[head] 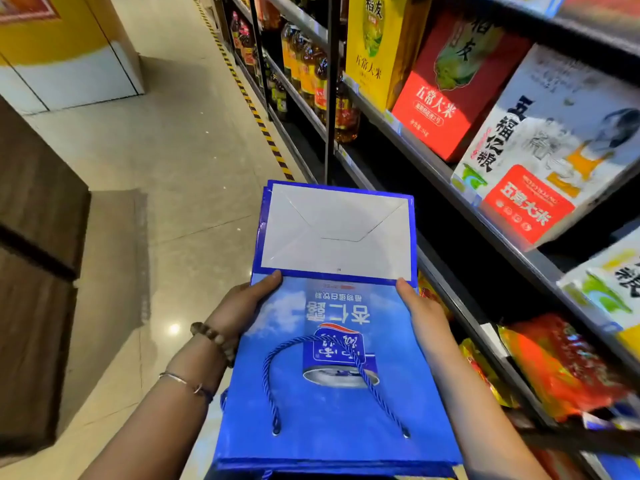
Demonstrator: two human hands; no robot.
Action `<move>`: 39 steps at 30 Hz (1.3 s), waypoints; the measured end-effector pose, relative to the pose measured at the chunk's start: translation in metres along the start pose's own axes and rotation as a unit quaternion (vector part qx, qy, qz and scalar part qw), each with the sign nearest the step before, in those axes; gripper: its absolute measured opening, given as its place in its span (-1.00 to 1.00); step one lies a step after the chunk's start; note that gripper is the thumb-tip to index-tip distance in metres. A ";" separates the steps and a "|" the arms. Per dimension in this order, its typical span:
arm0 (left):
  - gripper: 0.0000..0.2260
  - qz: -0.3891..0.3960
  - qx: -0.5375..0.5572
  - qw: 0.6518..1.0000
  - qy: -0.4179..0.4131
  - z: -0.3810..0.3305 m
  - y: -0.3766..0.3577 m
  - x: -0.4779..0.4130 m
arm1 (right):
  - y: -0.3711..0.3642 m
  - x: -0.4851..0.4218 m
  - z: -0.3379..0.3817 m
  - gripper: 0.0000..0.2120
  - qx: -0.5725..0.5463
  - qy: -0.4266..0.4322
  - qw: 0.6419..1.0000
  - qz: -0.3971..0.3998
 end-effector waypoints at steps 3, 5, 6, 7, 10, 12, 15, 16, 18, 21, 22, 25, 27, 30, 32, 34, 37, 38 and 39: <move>-0.63 0.012 0.010 0.999 0.043 -0.029 0.020 -0.057 | -0.036 -0.049 0.012 -0.71 -0.016 -0.004 1.000 -0.012; -0.61 0.022 -0.002 0.999 0.050 -0.054 0.034 -0.100 | -0.062 -0.083 0.018 -0.68 -0.023 -0.009 0.999 -0.022; -0.62 0.028 -0.014 0.998 0.048 -0.067 0.042 -0.123 | -0.075 -0.100 0.021 -0.66 -0.023 -0.010 0.999 -0.033; -0.64 0.035 -0.027 0.998 0.044 -0.081 0.049 -0.147 | -0.088 -0.117 0.024 -0.64 -0.024 -0.008 0.999 -0.046; -0.71 0.045 -0.077 0.995 0.033 -0.126 0.070 -0.218 | -0.128 -0.163 0.037 -0.63 -0.030 -0.013 0.996 -0.079; -0.73 0.054 -0.101 0.993 0.032 -0.155 0.080 -0.259 | -0.153 -0.190 0.048 -0.66 -0.033 -0.018 0.994 -0.100; -0.77 0.087 -0.119 0.989 0.034 -0.192 0.085 -0.314 | -0.180 -0.227 0.068 -0.66 -0.032 -0.013 0.989 -0.147; -0.77 0.102 -0.127 0.986 0.030 -0.203 0.085 -0.330 | -0.185 -0.239 0.072 -0.67 -0.040 -0.014 0.986 -0.160; -0.75 0.125 -0.147 0.981 0.028 -0.221 0.082 -0.364 | -0.195 -0.263 0.080 -0.70 -0.056 -0.012 0.981 -0.183; -0.79 0.170 -0.168 0.970 0.035 -0.242 0.071 -0.421 | -0.205 -0.300 0.089 -0.73 -0.083 -0.006 0.972 -0.221; -0.81 0.190 -0.163 0.967 0.053 -0.246 0.065 -0.443 | -0.208 -0.315 0.089 -0.72 -0.094 -0.005 0.969 -0.230; -0.82 0.225 -0.164 0.955 0.100 -0.254 0.045 -0.502 | -0.214 -0.365 0.079 -0.69 -0.133 -0.007 0.956 -0.260; -0.76 0.233 -0.177 0.950 0.111 -0.261 0.031 -0.534 | -0.214 -0.398 0.076 -0.70 -0.157 -0.017 0.946 -0.283; -0.54 0.228 -0.186 0.942 0.160 -0.269 0.013 -0.587 | -0.220 -0.441 0.073 -0.72 -0.178 -0.042 0.939 -0.293; -0.51 0.221 -0.220 0.935 0.170 -0.275 0.000 -0.624 | -0.219 -0.469 0.072 -0.72 -0.193 -0.051 0.924 -0.325; -0.59 0.221 -0.239 0.930 0.171 -0.279 -0.014 -0.657 | -0.213 -0.497 0.069 -0.71 -0.206 -0.062 0.912 -0.349; -0.60 0.216 -0.273 0.921 0.175 -0.280 -0.038 -0.701 | -0.202 -0.534 0.066 -0.80 -0.217 -0.075 0.901 -0.367; -0.57 0.233 -0.280 0.915 0.174 -0.281 -0.049 -0.715 | -0.197 -0.546 0.066 -0.81 -0.217 -0.075 0.895 -0.382; -0.55 0.250 -0.285 0.910 0.167 -0.282 -0.061 -0.727 | -0.190 -0.557 0.065 -0.80 -0.216 -0.070 0.889 -0.397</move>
Point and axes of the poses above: each hand's wrist, its own x-axis away from the middle knuckle, its own y-axis out of the back of the hand, z = x × y, the point moved 5 cm from there along -x, towards the middle knuckle, and after that the axes turned 9 degrees about -x, right-handed, at the moved point
